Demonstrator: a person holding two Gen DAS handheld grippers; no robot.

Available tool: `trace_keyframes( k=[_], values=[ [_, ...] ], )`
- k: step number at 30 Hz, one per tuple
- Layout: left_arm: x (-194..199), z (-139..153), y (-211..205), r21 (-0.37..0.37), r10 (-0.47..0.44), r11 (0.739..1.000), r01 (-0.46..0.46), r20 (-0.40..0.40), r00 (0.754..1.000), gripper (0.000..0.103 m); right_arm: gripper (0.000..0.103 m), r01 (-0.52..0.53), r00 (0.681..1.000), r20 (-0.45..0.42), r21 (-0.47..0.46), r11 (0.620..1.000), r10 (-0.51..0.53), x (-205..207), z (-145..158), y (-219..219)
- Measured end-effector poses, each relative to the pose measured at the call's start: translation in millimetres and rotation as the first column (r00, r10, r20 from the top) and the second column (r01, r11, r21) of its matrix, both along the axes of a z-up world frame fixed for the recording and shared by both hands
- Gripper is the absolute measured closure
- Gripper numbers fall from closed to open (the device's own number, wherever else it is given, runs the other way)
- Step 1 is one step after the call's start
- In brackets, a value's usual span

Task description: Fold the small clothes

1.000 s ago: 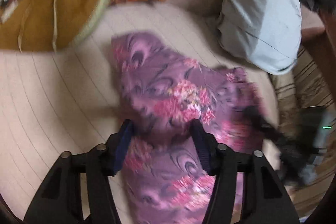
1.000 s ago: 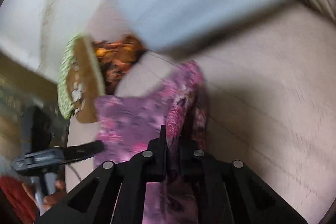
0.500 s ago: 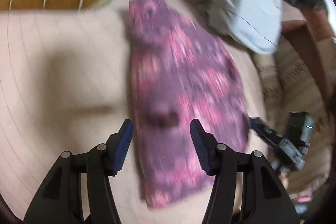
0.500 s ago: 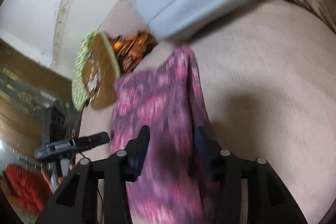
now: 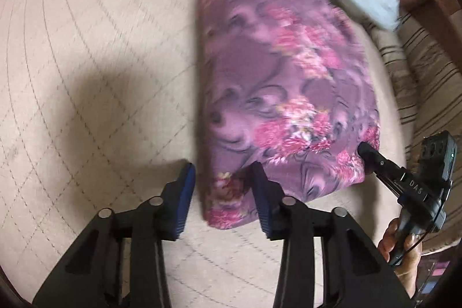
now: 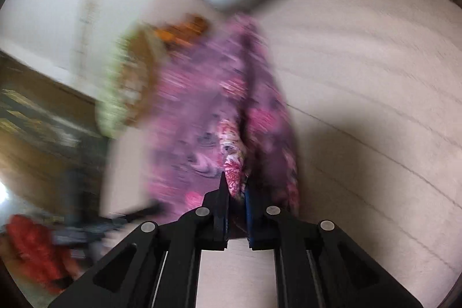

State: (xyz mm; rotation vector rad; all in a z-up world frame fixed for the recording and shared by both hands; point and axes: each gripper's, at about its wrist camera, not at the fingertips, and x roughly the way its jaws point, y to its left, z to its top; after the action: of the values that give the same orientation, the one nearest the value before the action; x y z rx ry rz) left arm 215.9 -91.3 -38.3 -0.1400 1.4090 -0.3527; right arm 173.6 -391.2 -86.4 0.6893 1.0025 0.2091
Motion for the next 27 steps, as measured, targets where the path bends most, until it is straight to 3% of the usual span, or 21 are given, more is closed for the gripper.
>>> trace_keyframes(
  k=[4,7,9,11,12,23,25,27],
  values=[
    [-9,17,1,0.033,-0.004,0.999,0.002,0.055,0.998,0.068,0.084,0.0,1.0,0.019,-0.014,1.0,0.0,-3,18,3],
    [-16,41,-3,0.078,-0.014,0.997,0.002,0.161,0.987,0.067,0.078,0.02,0.997,0.068,0.005,1.0,-0.02,-5,36,-4],
    [-16,52,-5,0.108,-0.022,0.994,0.0,0.204,0.979,0.061,0.067,0.044,0.995,0.091,0.011,0.999,-0.045,-6,48,-12],
    [-14,55,-1,0.114,-0.023,0.993,-0.004,0.226,0.974,0.05,0.066,0.044,0.994,0.099,0.014,0.999,-0.045,-7,53,-16],
    [-11,56,-3,0.119,-0.018,0.993,-0.011,0.236,0.972,0.049,0.065,0.039,0.995,0.095,0.006,0.999,-0.039,0,55,-12],
    [26,42,-3,0.191,-0.03,0.982,-0.011,0.211,0.977,0.048,0.046,0.019,0.998,0.058,-0.098,0.995,-0.013,51,52,-8],
    [42,44,3,0.151,0.002,0.988,-0.033,0.2,0.98,0.044,0.043,0.046,0.998,0.056,-0.096,0.994,-0.041,65,50,-14],
    [69,43,10,0.065,0.053,0.996,-0.063,0.151,0.987,0.039,0.037,0.073,0.997,0.046,-0.072,0.995,-0.069,81,47,-20]
  ],
)
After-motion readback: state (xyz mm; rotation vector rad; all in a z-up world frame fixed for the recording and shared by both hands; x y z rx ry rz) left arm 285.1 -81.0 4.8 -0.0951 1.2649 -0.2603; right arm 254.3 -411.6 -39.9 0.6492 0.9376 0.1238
